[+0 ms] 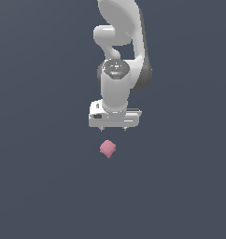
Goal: Pick up the object and move it to a goal position.
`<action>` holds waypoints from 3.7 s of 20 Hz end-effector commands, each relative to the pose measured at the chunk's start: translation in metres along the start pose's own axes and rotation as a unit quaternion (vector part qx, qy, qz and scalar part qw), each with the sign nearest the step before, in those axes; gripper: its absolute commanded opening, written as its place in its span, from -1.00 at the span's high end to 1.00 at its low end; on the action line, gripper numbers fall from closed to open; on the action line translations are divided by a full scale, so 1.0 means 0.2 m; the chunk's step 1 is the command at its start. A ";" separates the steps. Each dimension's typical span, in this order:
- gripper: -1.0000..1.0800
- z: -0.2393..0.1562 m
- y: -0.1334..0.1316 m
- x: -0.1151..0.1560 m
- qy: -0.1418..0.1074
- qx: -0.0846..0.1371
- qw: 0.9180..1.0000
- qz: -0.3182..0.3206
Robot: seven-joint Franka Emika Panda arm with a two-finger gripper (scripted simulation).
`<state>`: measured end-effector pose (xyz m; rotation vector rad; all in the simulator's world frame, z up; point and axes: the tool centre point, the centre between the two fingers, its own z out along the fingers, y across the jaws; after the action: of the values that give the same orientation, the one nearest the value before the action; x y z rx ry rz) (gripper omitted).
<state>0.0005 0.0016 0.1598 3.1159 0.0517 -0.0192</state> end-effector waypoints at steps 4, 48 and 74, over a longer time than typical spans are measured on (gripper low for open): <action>-0.92 -0.01 0.01 0.01 0.003 -0.003 1.000 -0.001; -0.92 0.34 0.13 0.17 0.002 0.013 0.948 0.318; 1.00 0.60 0.13 0.17 0.002 0.014 0.945 0.327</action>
<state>0.0343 -0.0254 0.0404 2.9855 -0.9787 0.0007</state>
